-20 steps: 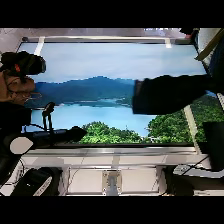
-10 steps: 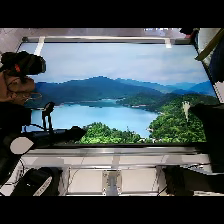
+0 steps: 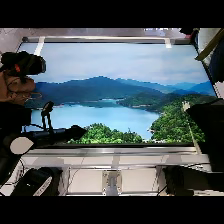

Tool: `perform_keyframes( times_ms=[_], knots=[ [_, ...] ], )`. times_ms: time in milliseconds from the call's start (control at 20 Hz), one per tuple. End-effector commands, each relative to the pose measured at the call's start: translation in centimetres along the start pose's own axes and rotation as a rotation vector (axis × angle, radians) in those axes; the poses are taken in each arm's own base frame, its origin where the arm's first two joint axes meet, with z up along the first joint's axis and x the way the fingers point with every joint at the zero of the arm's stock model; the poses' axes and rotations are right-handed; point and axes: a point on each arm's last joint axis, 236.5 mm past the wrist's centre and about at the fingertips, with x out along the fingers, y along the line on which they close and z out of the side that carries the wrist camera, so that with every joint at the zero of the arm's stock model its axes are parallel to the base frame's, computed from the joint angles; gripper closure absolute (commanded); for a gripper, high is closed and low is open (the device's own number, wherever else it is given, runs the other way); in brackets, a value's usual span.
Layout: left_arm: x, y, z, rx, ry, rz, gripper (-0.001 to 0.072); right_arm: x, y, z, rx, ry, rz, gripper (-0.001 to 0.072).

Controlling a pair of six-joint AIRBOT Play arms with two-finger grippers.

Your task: Fold the clothes and pants, and hang the long-sleeved shirts on hangers.

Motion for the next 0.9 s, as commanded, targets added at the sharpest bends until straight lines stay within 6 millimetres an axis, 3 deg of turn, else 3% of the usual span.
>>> perform_keyframes(
  times_ms=[0,150,300,500,850],
  knots=[
    [0.0,0.0,0.1,-0.004,-0.003,-0.002,0.0212,-1.4,4.0,2.4,0.057,-0.103,0.155,0.0327],
    [0.0,0.0,0.1,-0.004,-0.003,-0.002,0.0212,-4.2,13.0,4.4,0.005,-0.214,0.46,0.0326],
    [0.0,0.0,0.1,-0.004,-0.002,-0.001,0.0212,-5.5,17.3,3.3,-0.069,-0.225,0.536,0.0326],
    [0.0,0.0,0.0,-0.005,-0.001,-0.002,0.0212,-6.7,19.7,2.0,-0.135,-0.232,0.554,0.0326],
    [0.0,0.0,-0.1,-0.005,0.002,0.0,0.0212,-6.9,19.8,2.0,-0.139,-0.239,0.553,0.0326]
  ],
)
